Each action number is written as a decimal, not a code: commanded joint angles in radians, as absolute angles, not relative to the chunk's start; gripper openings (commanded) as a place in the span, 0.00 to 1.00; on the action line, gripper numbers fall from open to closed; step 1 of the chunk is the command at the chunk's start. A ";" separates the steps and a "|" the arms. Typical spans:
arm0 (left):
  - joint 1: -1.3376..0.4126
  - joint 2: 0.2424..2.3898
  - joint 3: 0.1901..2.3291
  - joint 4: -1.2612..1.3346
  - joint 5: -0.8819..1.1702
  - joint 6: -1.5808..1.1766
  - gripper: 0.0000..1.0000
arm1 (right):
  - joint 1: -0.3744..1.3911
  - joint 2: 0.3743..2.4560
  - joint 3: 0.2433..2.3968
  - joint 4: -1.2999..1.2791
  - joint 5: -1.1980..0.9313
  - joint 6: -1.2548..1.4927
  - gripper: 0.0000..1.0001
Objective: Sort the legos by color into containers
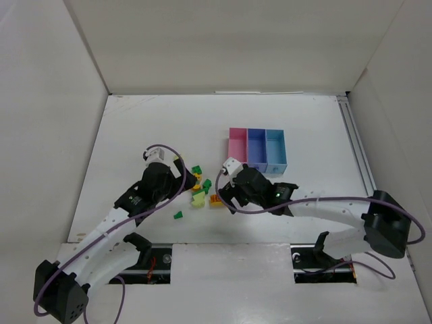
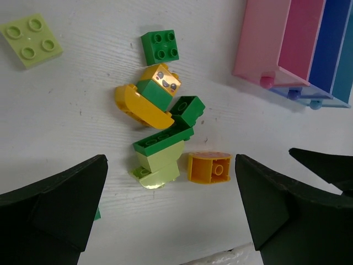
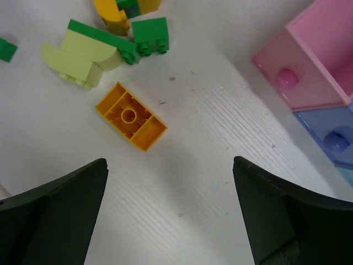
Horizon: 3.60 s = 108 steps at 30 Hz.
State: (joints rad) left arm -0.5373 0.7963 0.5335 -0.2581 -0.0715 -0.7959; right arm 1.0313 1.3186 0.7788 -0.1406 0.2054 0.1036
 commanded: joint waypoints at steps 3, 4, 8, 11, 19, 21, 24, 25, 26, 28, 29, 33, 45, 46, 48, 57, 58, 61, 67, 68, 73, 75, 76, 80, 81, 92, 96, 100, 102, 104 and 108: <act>-0.543 0.811 0.598 -0.313 -0.136 -0.839 1.00 | 1.072 1.485 0.902 -0.052 0.255 -0.090 1.00; -0.543 0.811 0.598 -0.313 -0.152 -0.850 1.00 | 1.072 1.511 0.931 -0.052 0.236 -0.118 1.00; -0.543 0.821 0.598 -0.325 -0.163 -0.861 1.00 | 1.072 1.606 0.988 -0.052 0.220 -0.172 1.00; -0.534 0.831 0.607 -0.325 -0.163 -0.861 1.00 | 1.072 1.664 1.009 -0.043 0.158 -0.198 1.00; -0.459 0.873 0.617 -0.325 -0.127 -0.842 1.00 | 1.072 1.733 1.020 -0.043 0.086 -0.207 0.85; -0.448 0.882 0.617 -0.316 -0.127 -0.842 1.00 | 1.072 1.733 1.020 -0.043 0.077 -0.196 0.82; -0.448 0.905 0.617 -0.304 -0.127 -0.833 1.00 | 1.072 1.733 1.011 -0.052 0.092 -0.177 0.59; -0.448 0.905 0.617 -0.304 -0.127 -0.833 1.00 | 1.072 1.733 1.011 -0.052 0.107 -0.176 0.56; -0.448 0.920 0.617 -0.295 -0.127 -0.822 1.00 | 1.072 1.733 1.011 -0.052 0.107 -0.166 0.55; -0.448 0.936 0.617 -0.284 -0.103 -0.822 1.00 | 1.072 1.723 1.022 -0.075 0.118 -0.154 0.52; -0.448 0.949 0.626 -0.273 -0.103 -0.813 1.00 | 1.072 1.723 1.022 -0.075 0.118 -0.153 0.51; -0.448 0.982 0.626 -0.262 -0.094 -0.813 1.00 | 1.072 1.664 1.032 -0.089 0.137 -0.132 0.17; -0.439 1.043 0.617 -0.192 -0.031 -0.779 1.00 | 1.062 1.576 1.146 -0.196 0.332 -0.115 0.04; -0.439 1.052 0.617 -0.192 -0.031 -0.779 1.00 | 1.027 1.559 1.157 -0.196 0.363 -0.115 0.06; -0.439 1.083 0.617 -0.183 -0.022 -0.756 1.00 | 0.976 1.520 1.183 -0.196 0.376 -0.077 0.09; -0.439 1.198 0.638 -0.163 -0.012 -0.718 1.00 | 0.718 1.565 1.288 -0.206 0.232 0.051 0.10; -0.439 1.198 0.638 -0.163 -0.012 -0.718 1.00 | 0.718 1.597 1.299 -0.218 0.241 0.064 0.11; -0.439 1.198 0.612 -0.132 0.006 -0.718 1.00 | 0.709 1.649 1.351 -0.258 0.316 0.109 0.13; -0.459 1.207 0.612 -0.121 0.006 -0.695 1.00 | 0.680 1.749 1.419 -0.340 0.394 0.265 0.19; -0.472 1.216 0.626 -0.135 -0.009 -0.695 1.00 | 0.680 1.762 1.428 -0.341 0.394 0.297 0.26; -0.485 1.253 0.649 -0.156 -0.032 -0.657 1.00 | 0.649 1.782 1.437 -0.357 0.333 0.321 0.47; -0.485 1.264 0.649 -0.156 -0.023 -0.657 1.00 | 0.649 1.782 1.437 -0.357 0.324 0.321 0.57; -0.485 1.276 0.658 -0.156 -0.023 -0.647 1.00 | 0.649 1.782 1.437 -0.357 0.324 0.321 0.66; -0.485 1.302 0.667 -0.156 -0.032 -0.647 1.00 | 0.649 1.772 1.425 -0.345 0.295 0.311 0.83; -0.485 1.319 0.678 -0.156 -0.032 -0.647 1.00 | 0.649 1.772 1.425 -0.345 0.295 0.311 0.83; -0.541 1.452 0.742 -0.133 -0.075 -0.607 0.89 | 0.640 1.761 1.379 -0.331 0.256 0.302 0.83; -0.541 1.488 0.765 -0.152 -0.084 -0.607 0.71 | 0.630 1.733 1.361 -0.322 0.245 0.302 0.83; -0.551 1.497 0.765 -0.152 -0.084 -0.607 0.55 | 0.620 1.712 1.342 -0.322 0.245 0.293 0.83; -0.551 1.497 0.756 -0.143 -0.084 -0.607 0.47 | 0.620 1.703 1.330 -0.322 0.245 0.293 0.83; -0.551 1.497 0.756 -0.143 -0.084 -0.607 0.47 | 0.620 1.703 1.321 -0.322 0.245 0.293 0.83; -0.551 1.456 0.767 -0.143 -0.084 -0.572 0.45 | 0.620 1.668 1.308 -0.313 0.181 0.284 0.83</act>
